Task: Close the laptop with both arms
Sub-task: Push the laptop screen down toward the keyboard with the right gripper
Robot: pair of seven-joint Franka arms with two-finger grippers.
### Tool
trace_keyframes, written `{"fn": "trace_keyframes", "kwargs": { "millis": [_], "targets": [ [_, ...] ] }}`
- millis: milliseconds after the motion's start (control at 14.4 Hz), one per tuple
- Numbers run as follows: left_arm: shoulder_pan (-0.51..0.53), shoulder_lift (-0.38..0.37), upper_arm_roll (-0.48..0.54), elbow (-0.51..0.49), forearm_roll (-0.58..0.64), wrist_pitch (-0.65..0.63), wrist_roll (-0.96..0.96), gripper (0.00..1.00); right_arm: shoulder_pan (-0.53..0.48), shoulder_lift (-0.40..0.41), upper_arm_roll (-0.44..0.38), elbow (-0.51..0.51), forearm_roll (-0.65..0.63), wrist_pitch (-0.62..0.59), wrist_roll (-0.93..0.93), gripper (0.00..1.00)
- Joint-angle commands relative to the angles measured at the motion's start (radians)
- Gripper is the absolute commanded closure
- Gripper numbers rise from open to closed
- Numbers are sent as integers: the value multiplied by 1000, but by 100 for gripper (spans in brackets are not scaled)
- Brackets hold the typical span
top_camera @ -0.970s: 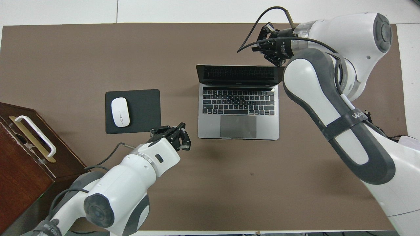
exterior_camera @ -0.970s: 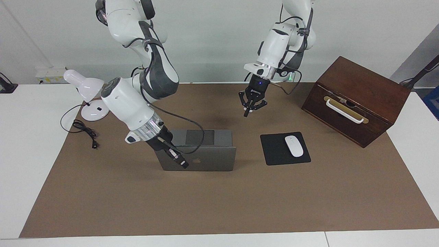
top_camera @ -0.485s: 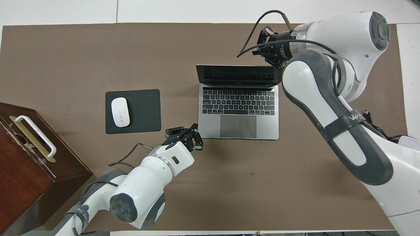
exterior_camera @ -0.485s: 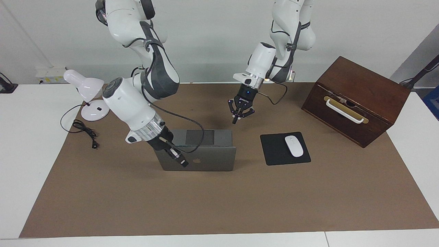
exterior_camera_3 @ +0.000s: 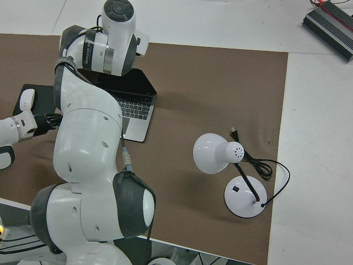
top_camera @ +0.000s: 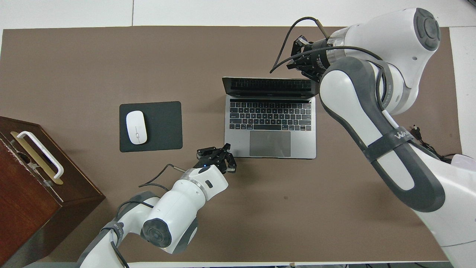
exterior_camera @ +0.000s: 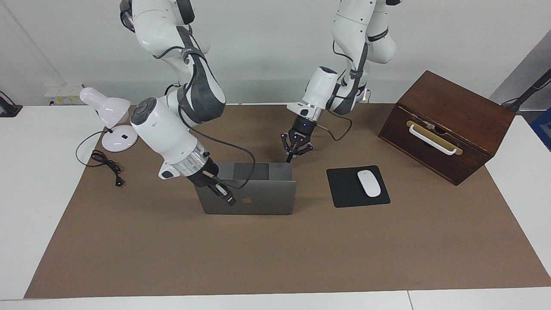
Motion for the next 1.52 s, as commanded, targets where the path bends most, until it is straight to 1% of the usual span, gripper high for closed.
{"fn": "trace_keyframes", "kwargs": {
  "millis": [0,277,416,900,1455],
  "targets": [
    [-30,36,15,18,-30,31,1,100,-5,11,5,24,-22,-30,3,100],
    [-69,105,18,59,-74,44,2,100,-5,9,5,26,-68,-66,3,100],
    [-70,122,20,69,-76,44,2,100,-5,8,7,26,-72,-86,3,100],
    [-76,130,21,52,-70,44,39,100,-5,2,22,24,-93,-130,3,100],
    [-56,131,23,46,-68,44,97,100,-5,-17,30,10,-95,-251,-9,100]
  ]
}}
